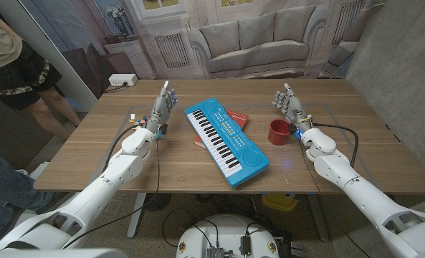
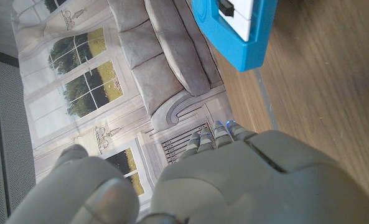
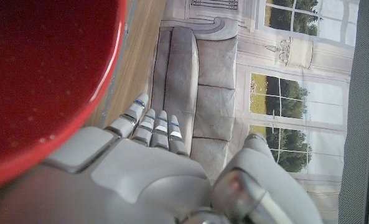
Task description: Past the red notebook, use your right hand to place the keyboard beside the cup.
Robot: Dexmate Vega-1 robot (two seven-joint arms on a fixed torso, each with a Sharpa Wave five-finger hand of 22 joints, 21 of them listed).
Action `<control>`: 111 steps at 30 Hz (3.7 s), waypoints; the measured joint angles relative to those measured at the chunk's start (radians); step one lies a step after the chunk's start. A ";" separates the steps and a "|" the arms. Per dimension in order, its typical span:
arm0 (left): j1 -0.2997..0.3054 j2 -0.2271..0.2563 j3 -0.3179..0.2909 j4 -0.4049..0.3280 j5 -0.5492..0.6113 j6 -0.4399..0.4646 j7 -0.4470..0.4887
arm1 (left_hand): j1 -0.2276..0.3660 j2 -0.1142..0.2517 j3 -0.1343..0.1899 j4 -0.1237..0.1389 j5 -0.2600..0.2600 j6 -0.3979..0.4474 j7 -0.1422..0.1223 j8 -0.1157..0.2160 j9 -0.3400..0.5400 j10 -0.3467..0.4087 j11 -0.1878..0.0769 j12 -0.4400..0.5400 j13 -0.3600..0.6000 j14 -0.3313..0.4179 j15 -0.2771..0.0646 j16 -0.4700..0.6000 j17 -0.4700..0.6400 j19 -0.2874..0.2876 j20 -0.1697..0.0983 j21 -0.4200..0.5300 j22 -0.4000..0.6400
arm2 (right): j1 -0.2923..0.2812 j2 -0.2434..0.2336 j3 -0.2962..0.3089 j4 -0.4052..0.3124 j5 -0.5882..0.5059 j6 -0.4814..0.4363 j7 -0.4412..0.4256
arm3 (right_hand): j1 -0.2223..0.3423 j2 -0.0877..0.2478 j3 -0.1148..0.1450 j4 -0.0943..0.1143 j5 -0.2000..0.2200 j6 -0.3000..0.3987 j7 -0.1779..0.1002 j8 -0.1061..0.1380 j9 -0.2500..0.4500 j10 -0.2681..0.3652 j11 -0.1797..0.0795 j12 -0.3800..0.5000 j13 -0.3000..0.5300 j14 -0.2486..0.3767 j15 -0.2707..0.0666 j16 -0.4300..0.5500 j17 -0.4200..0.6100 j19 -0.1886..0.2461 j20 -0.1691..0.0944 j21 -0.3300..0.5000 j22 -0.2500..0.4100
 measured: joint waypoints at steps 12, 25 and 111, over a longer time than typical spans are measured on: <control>-0.029 0.012 0.006 -0.016 0.009 0.026 0.009 | 0.013 0.003 0.000 0.000 0.000 0.000 0.000 0.000 0.000 0.000 0.000 0.008 0.000 0.000 0.000 0.004 0.000 0.000 0.000 0.000 0.005 | 0.016 0.018 -0.004 0.042 -0.008 0.047 0.021 | 0.010 -0.002 0.000 0.000 0.000 0.005 -0.005 0.000 0.000 0.009 -0.002 0.008 0.006 0.009 -0.002 0.009 -0.003 0.000 0.000 0.000 0.000; -0.047 0.004 0.019 -0.011 0.016 0.044 0.009 | 0.021 0.011 0.000 0.000 0.006 0.004 -0.004 0.008 0.000 0.004 -0.004 0.008 0.000 0.004 -0.004 0.008 0.000 0.000 0.000 0.008 0.004 | -0.006 0.002 0.008 0.013 -0.019 0.065 0.000 | 0.014 0.002 0.004 -0.004 0.000 0.011 -0.011 0.007 0.000 0.020 -0.002 0.008 0.006 0.014 -0.007 0.009 -0.003 0.005 -0.005 -0.004 0.000; 0.044 0.048 0.000 -0.107 0.013 0.058 0.050 | 0.063 0.045 -0.013 -0.013 0.013 0.056 -0.013 0.015 0.004 0.063 -0.005 0.023 -0.001 0.072 -0.014 0.023 0.000 0.054 0.000 0.023 0.002 | -0.318 -0.133 0.128 -0.358 -0.024 0.104 -0.128 | 0.058 0.027 0.016 -0.031 0.000 0.052 -0.005 0.015 -0.001 0.073 -0.009 0.027 0.005 0.087 -0.020 0.021 -0.003 0.111 -0.003 -0.018 0.000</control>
